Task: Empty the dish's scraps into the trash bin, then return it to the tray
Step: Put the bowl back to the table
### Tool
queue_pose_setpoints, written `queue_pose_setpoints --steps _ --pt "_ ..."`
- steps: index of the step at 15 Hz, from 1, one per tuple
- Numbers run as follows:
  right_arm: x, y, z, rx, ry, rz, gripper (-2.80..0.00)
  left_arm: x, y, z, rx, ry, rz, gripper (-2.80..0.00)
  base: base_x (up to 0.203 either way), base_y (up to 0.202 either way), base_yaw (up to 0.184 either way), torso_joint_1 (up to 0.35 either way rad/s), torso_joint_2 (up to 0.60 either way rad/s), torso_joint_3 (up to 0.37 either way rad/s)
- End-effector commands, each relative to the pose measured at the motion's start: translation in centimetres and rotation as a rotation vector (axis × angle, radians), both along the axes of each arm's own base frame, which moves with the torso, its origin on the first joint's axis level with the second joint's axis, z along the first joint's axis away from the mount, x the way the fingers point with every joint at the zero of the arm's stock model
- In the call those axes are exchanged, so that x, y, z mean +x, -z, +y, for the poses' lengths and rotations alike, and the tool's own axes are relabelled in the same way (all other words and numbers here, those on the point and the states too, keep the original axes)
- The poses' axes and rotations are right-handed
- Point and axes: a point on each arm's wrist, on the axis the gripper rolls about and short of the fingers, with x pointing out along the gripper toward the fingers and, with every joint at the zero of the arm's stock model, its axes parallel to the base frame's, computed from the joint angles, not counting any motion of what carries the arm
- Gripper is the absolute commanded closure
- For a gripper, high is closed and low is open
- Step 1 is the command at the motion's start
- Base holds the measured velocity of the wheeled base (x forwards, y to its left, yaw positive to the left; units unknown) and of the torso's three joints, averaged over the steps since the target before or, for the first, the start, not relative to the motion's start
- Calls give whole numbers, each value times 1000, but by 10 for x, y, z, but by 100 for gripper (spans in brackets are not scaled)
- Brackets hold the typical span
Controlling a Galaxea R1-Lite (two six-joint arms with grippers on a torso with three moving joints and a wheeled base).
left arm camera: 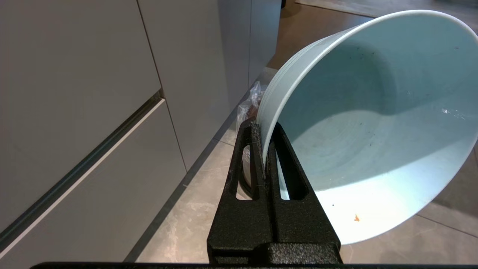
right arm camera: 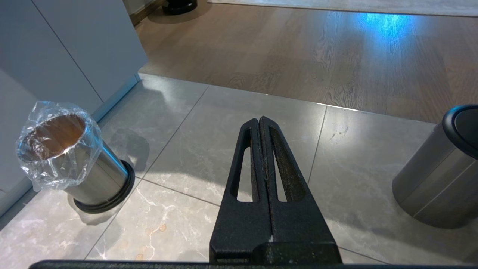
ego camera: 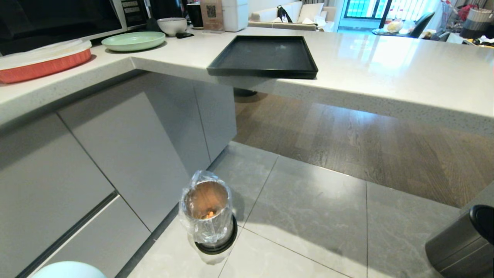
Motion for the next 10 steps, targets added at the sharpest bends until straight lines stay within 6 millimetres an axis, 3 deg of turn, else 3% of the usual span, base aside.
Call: queue_pose_setpoints --steps 1,10 --pt "0 0 0 0 0 -1 0 0 0 0 -2 -1 0 0 0 0 0 0 0 0" --pt "0 0 0 0 0 -1 0 0 0 0 -2 1 0 0 0 0 0 2 0 25"
